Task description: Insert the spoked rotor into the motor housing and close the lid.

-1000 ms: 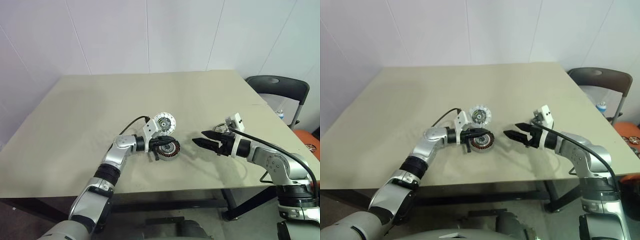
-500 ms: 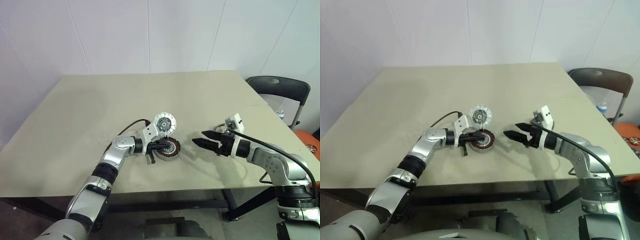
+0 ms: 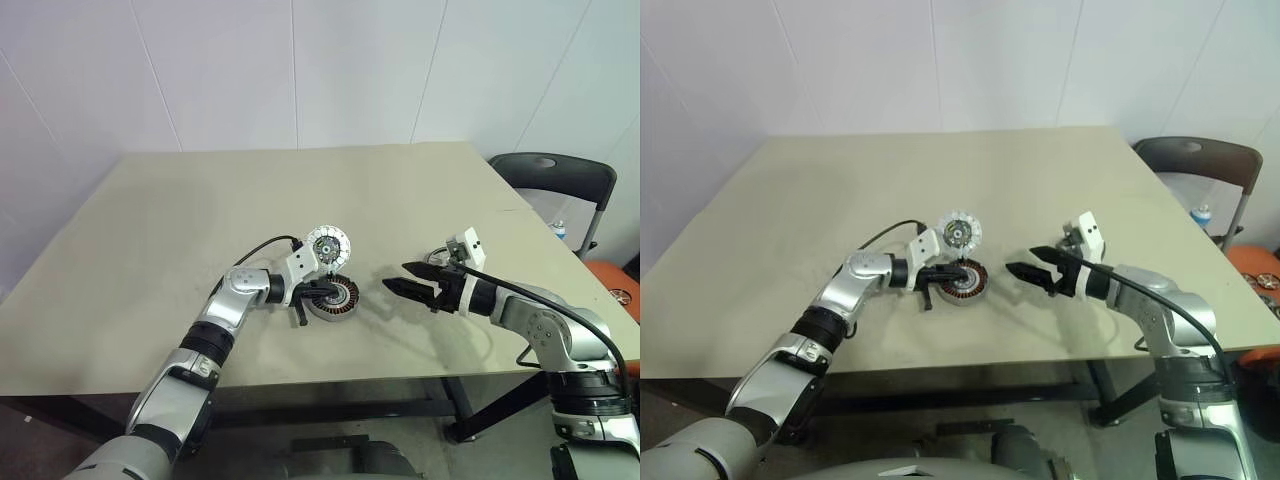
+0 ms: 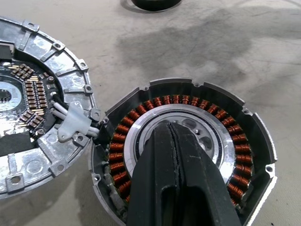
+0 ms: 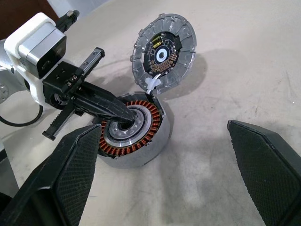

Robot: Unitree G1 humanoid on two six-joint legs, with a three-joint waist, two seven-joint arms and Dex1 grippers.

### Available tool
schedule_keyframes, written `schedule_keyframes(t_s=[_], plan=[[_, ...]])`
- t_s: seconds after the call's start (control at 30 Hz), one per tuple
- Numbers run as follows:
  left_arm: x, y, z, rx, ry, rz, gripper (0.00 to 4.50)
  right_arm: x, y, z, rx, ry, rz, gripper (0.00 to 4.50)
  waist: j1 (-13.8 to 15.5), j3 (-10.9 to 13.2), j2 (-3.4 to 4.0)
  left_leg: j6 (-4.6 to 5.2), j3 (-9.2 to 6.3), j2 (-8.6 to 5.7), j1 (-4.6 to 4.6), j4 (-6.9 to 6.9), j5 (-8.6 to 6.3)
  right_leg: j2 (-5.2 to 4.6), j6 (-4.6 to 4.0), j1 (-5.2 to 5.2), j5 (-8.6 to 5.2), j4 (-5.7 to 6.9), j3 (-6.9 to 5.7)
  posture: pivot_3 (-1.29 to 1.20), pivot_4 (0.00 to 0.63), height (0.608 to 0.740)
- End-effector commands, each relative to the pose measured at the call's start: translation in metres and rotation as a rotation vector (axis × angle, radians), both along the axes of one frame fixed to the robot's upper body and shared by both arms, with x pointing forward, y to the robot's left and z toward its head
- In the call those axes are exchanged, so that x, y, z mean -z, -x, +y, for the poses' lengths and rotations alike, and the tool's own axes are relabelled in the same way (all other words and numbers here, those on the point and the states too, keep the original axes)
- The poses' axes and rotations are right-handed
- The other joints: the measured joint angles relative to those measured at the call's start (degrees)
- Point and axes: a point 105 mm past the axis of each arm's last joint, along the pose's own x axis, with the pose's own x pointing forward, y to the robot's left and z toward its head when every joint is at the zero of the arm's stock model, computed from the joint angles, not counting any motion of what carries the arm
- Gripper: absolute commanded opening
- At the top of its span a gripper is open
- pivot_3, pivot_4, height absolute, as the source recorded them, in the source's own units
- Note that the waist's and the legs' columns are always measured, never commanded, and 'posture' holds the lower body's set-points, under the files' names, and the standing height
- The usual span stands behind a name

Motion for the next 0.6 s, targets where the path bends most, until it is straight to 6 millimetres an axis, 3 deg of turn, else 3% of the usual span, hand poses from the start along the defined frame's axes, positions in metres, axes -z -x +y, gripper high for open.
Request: schedule_keyframes(t_s=[0.03,0.17,0.37,0.6], plan=[[-0.013,-0.008,-0.004,-0.057,0.117,-0.019,0.0,-0.011,-0.002,0.005,-0.014,-0.014,-0.051,4.49,0.1,0.0,0.0,0.0,0.0,0.0,-0.01,0.0,0.0,-0.01,0.0,0.0,0.0,-0.01,0.0,0.0,0.0,0.74],[-0.041,-0.006,-0.012,-0.03,0.297,0.002,0.0,-0.019,0.0,0.004,-0.026,-0.079,-0.062,4.49,0.1,0.0,-0.04,-0.01,-0.04,-0.01,-0.07,0.02,0.0,-0.04,-0.01,-0.33,0.02,-0.05,-0.02,0.0,0.0,0.74],[-0.041,0.014,0.003,0.021,0.36,0.068,0.0,-0.034,0.0,-0.025,0.052,-0.198,-0.057,4.49,0.0,0.1,-0.02,0.06,-0.02,-0.01,-0.23,-0.03,-0.04,-0.07,-0.02,-0.5,0.02,-0.1,0.0,0.0,0.0,0.74],[-0.026,0.028,0.044,-0.066,0.334,0.098,0.0,-0.028,0.007,-0.076,0.213,-0.277,0.031,4.49,0.1,0.1,0.0,0.13,-0.01,0.0,-0.2,-0.02,-0.08,-0.06,-0.02,-0.46,0.01,-0.07,0.0,0.0,0.0,0.74]])
